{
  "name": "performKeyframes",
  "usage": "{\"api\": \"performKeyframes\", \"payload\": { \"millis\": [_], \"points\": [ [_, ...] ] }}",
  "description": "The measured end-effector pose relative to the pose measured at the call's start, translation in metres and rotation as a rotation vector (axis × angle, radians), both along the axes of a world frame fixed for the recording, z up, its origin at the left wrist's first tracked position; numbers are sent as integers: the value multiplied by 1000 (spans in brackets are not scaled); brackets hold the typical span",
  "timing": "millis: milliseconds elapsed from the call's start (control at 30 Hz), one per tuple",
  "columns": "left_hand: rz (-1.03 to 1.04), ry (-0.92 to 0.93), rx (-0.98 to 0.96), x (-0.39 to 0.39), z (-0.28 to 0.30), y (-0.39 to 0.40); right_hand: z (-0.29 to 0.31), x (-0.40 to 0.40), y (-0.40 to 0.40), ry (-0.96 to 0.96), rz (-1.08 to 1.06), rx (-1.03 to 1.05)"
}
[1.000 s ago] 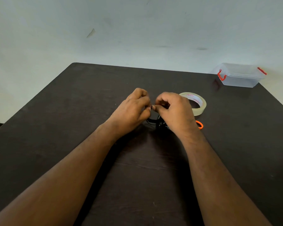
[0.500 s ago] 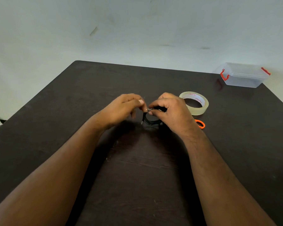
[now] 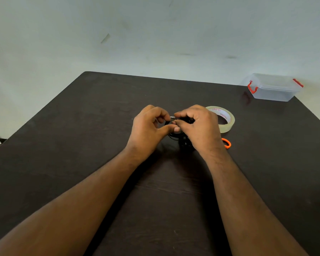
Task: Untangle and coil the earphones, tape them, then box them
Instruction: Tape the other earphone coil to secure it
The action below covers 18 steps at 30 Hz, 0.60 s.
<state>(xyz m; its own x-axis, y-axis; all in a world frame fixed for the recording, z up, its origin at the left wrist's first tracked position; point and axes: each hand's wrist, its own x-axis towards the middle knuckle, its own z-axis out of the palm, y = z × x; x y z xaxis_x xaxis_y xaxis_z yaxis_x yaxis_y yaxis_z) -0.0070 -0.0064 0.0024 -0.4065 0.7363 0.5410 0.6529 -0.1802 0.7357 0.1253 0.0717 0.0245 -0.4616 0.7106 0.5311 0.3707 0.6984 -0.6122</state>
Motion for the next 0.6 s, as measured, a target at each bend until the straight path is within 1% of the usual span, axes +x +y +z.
{"api": "performKeyframes", "payload": {
  "millis": [233,300,433,600],
  "points": [
    [5,-55,15,3,-1,1,4,6,3,-50,76,-59],
    [-21,-17,-18,-1,-1,2,3,8,5,-97,86,-28],
    [-161,147,-112,-6,3,1,-2,6,8,-167,63,102],
    [-240,189,-258,-17,13,-1,-6,-1,5,-211,52,188]
  ]
}}
